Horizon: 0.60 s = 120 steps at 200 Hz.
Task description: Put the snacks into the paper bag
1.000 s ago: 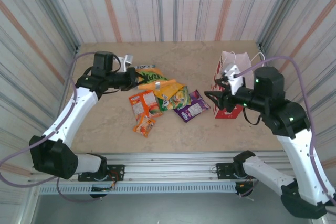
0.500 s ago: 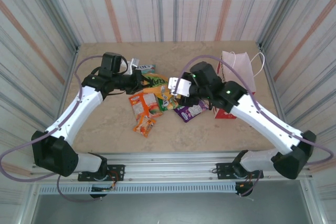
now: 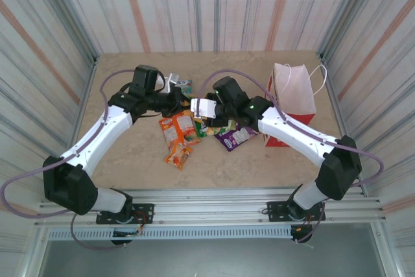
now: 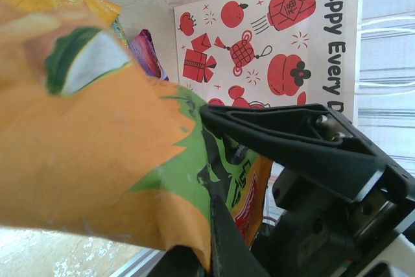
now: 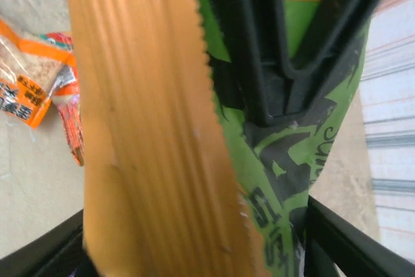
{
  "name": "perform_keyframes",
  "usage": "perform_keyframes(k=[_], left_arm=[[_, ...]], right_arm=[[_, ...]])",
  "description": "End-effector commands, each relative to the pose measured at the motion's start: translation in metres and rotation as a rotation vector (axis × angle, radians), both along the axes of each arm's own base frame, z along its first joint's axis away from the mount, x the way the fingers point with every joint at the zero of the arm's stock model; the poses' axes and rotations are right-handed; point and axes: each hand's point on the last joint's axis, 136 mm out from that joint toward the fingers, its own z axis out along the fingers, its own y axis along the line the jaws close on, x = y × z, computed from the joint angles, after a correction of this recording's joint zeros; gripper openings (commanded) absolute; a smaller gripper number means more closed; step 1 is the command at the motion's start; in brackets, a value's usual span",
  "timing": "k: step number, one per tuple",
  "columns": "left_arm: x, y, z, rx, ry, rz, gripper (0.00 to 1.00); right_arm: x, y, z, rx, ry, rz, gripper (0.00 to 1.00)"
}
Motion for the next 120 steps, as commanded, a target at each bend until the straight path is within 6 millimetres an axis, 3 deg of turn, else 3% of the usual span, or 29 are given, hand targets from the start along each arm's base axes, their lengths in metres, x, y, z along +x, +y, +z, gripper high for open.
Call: perform_keyframes(k=[1, 52, 73, 110, 120], left_arm=[[0.007, -0.005, 0.015, -0.027, -0.037, -0.003, 0.00], [0.010, -0.001, 0.014, 0.006, -0.051, 0.006, 0.06], [0.013, 0.003, 0.015, 0.019, -0.056, 0.019, 0.12], [0.019, 0.018, 0.024, 0.079, -0.099, 0.052, 0.43], [0.020, 0.022, 0.028, 0.098, -0.122, 0.059, 0.47]], right_arm=[[0.001, 0.007, 0.004, 0.031, -0.025, 0.008, 0.50], [-0.002, 0.001, 0.009, 0.102, -0.033, -0.042, 0.16], [-0.005, -0.002, 0.009, 0.126, -0.032, -0.054, 0.09], [-0.008, -0.014, 0.016, 0.211, 0.017, -0.116, 0.02], [-0.008, -0.019, 0.022, 0.248, 0.040, -0.140, 0.01]])
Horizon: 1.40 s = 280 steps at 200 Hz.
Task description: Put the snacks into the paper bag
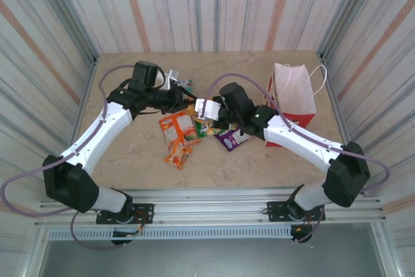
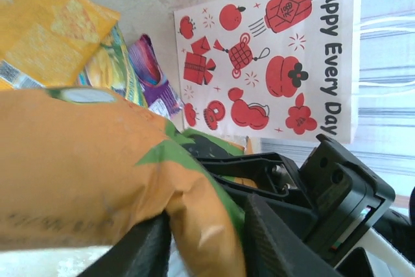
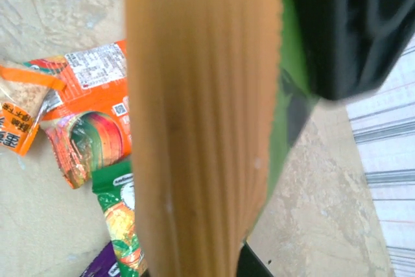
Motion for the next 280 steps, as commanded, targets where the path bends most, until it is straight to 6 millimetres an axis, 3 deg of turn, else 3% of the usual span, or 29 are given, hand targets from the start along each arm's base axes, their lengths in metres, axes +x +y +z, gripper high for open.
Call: perform_keyframes(k=[1, 38, 65, 100, 143, 162, 167, 183, 205, 234, 258, 280], left_arm=[[0.013, 0.019, 0.015, 0.067, -0.092, 0.054, 0.47], [0.016, 0.043, 0.025, 0.122, -0.149, 0.134, 0.58], [0.015, 0.061, 0.029, 0.172, -0.206, 0.204, 0.61], [0.013, 0.071, 0.023, 0.214, -0.225, 0.237, 0.61], [0.013, 0.070, 0.011, 0.220, -0.201, 0.235, 0.61], [0.014, 0.070, 0.008, 0.223, -0.200, 0.235, 0.60], [0.014, 0.070, 0.007, 0.223, -0.199, 0.235, 0.60], [0.015, 0.069, 0.006, 0.224, -0.200, 0.234, 0.60], [0.016, 0.066, 0.003, 0.229, -0.197, 0.223, 0.60], [0.017, 0.060, -0.004, 0.238, -0.187, 0.202, 0.60], [0.017, 0.056, -0.010, 0.240, -0.172, 0.189, 0.59], [0.017, 0.055, -0.015, 0.243, -0.159, 0.182, 0.59]], right_arm=[[-0.004, -0.011, 0.021, 0.117, 0.047, -0.056, 0.01], [-0.001, -0.036, 0.054, 0.313, 0.137, -0.160, 0.00], [0.006, -0.059, 0.079, 0.443, 0.184, -0.256, 0.00], [0.015, -0.092, 0.133, 0.631, 0.191, -0.377, 0.00], [0.018, -0.163, 0.217, 0.898, 0.080, -0.608, 0.00], [0.013, -0.193, 0.238, 0.966, 0.010, -0.694, 0.00], [0.002, -0.204, 0.251, 0.996, -0.028, -0.706, 0.00], [-0.009, -0.230, 0.263, 1.023, -0.097, -0.785, 0.00], [-0.019, -0.264, 0.264, 1.031, -0.182, -0.918, 0.00], [-0.025, -0.296, 0.245, 0.987, -0.202, -1.076, 0.00], [-0.027, -0.306, 0.227, 0.950, -0.151, -1.144, 0.00], [-0.021, -0.300, 0.199, 0.881, -0.022, -1.158, 0.00]])
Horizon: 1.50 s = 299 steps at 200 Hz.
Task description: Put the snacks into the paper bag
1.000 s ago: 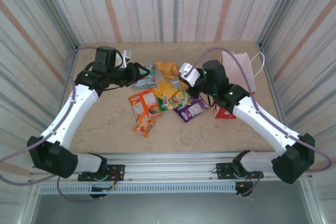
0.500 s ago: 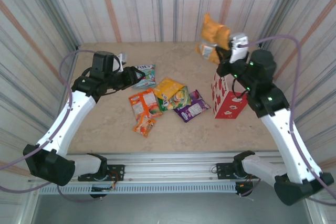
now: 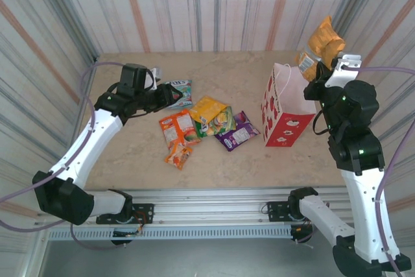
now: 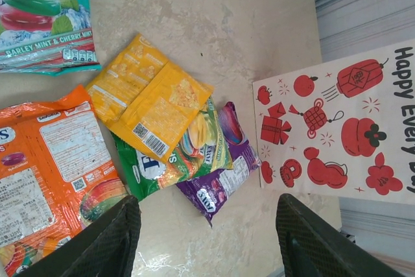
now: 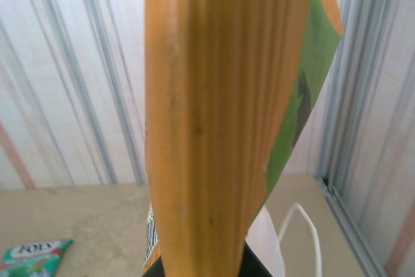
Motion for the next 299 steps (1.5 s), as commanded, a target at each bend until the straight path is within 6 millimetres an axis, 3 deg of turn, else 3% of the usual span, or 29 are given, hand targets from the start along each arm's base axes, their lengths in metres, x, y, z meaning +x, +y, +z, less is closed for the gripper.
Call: perform_keyframes(k=[1, 54, 153, 176, 197, 216, 259, 299], left_arm=[[0.001, -0.003, -0.008, 0.018, -0.002, -0.022, 0.59], [0.001, -0.005, -0.015, 0.020, 0.018, -0.032, 0.59], [0.000, -0.009, -0.025, 0.025, 0.050, -0.050, 0.58], [0.001, -0.010, -0.028, 0.027, 0.057, -0.055, 0.58], [0.002, -0.011, -0.028, 0.025, 0.058, -0.060, 0.58], [0.002, -0.011, -0.029, 0.027, 0.057, -0.066, 0.58], [0.000, -0.011, -0.037, 0.050, 0.079, -0.083, 0.58], [-0.001, -0.011, -0.042, 0.054, 0.093, -0.089, 0.58]], right_arm=[[0.003, 0.000, -0.037, 0.024, 0.163, 0.009, 0.00], [0.010, 0.006, -0.090, 0.091, 0.393, 0.043, 0.00], [0.037, 0.006, -0.146, 0.113, 0.594, 0.055, 0.00], [0.038, 0.005, -0.152, 0.115, 0.624, 0.052, 0.15], [0.037, 0.005, -0.151, 0.122, 0.625, 0.054, 0.32], [0.036, 0.005, -0.148, 0.122, 0.626, 0.061, 0.41], [0.025, 0.012, -0.125, 0.136, 0.586, 0.102, 0.53], [0.014, 0.025, -0.088, 0.139, 0.501, 0.168, 0.59]])
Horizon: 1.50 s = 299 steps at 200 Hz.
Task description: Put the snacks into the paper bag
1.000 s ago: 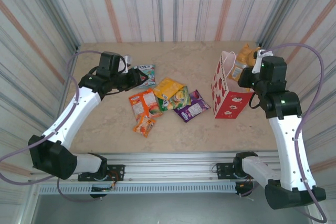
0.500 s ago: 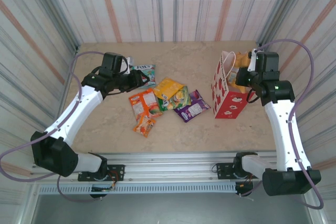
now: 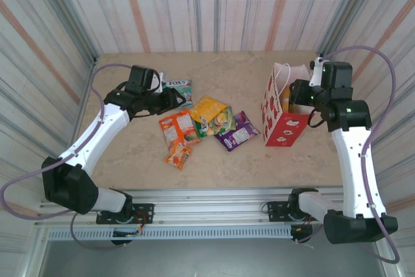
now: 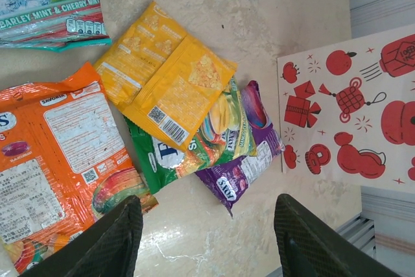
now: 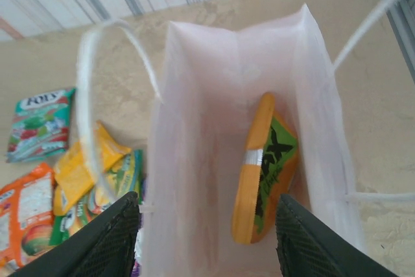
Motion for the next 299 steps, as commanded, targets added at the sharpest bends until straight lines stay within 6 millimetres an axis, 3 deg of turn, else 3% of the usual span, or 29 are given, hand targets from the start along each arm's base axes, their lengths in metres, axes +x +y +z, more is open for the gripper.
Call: perform_keyframes(k=[1, 51, 88, 114, 166, 203, 268, 299], left_arm=[[-0.006, -0.003, -0.004, 0.006, 0.012, -0.035, 0.58], [-0.005, -0.002, -0.007, 0.002, 0.031, -0.041, 0.58], [-0.002, 0.008, -0.010, -0.011, 0.048, -0.023, 0.58], [0.001, 0.019, -0.012, -0.011, 0.057, -0.008, 0.58], [0.010, 0.045, -0.019, -0.028, 0.079, 0.042, 0.57], [0.017, 0.064, -0.026, -0.024, 0.085, 0.077, 0.57], [0.037, 0.067, -0.055, -0.005, 0.132, 0.071, 0.57], [0.059, 0.073, -0.081, 0.061, 0.159, 0.078, 0.56]], right_arm=[[-0.015, 0.012, 0.030, 0.029, -0.061, 0.049, 0.59], [-0.024, 0.056, 0.081, 0.034, -0.168, 0.198, 0.62], [-0.020, 0.103, 0.087, 0.014, -0.160, 0.330, 0.62], [-0.014, 0.140, 0.079, 0.004, -0.132, 0.421, 0.62], [-0.003, 0.210, 0.044, -0.011, -0.050, 0.567, 0.63], [0.003, 0.241, 0.009, -0.007, 0.036, 0.616, 0.64], [0.010, 0.263, -0.062, 0.045, 0.196, 0.609, 0.65], [0.010, 0.265, -0.082, 0.044, 0.251, 0.599, 0.65]])
